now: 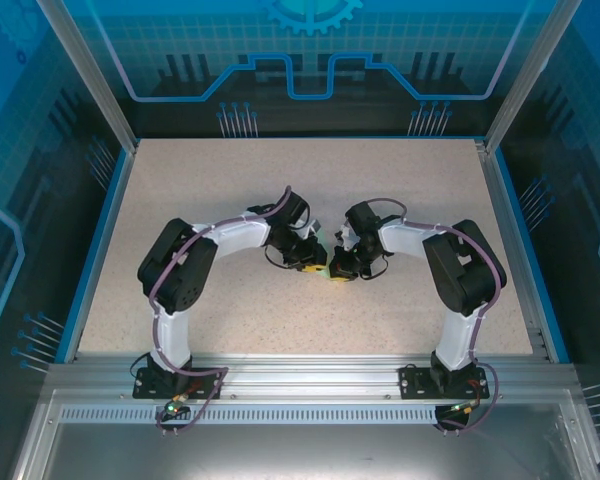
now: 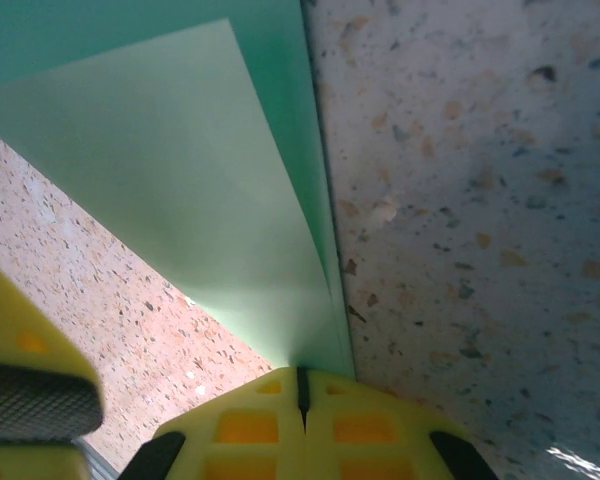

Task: Fold a paper plane with a square sheet of paper (fold left side to right side)
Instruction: Third fold the triangle at the center of the table.

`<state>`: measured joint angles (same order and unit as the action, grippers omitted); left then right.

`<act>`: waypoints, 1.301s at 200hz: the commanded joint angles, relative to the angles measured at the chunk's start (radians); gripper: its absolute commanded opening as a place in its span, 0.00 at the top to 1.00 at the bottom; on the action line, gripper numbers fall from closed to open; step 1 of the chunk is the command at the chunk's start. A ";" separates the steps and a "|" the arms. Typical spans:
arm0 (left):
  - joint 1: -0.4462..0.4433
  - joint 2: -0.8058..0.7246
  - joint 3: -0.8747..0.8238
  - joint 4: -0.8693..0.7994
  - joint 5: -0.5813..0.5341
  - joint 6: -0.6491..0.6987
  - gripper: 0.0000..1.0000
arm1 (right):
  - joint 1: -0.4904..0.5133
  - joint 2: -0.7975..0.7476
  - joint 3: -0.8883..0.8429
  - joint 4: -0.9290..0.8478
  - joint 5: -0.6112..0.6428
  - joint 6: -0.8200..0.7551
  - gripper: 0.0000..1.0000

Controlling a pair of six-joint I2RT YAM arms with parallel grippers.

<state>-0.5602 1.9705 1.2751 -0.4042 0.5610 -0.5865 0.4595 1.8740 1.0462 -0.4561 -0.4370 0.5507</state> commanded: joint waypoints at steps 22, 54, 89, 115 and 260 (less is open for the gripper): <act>-0.003 0.039 0.017 0.020 0.014 -0.027 0.80 | 0.011 0.053 -0.054 -0.074 0.103 0.006 0.98; -0.007 0.060 0.026 0.017 0.013 -0.026 0.82 | 0.011 0.053 -0.051 -0.076 0.103 0.005 1.00; -0.011 0.086 0.037 0.013 0.010 -0.026 0.82 | 0.013 0.054 -0.049 -0.079 0.103 0.000 1.00; -0.012 0.097 0.046 0.017 0.013 -0.029 0.83 | 0.013 0.053 -0.052 -0.084 0.109 -0.001 1.00; 0.010 0.169 0.067 -0.109 -0.189 0.029 0.85 | 0.015 0.053 -0.051 -0.123 0.166 -0.014 1.00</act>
<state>-0.5694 2.0918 1.3384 -0.4282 0.5190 -0.5961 0.4603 1.8732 1.0466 -0.4614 -0.4294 0.5491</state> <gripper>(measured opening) 0.148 0.042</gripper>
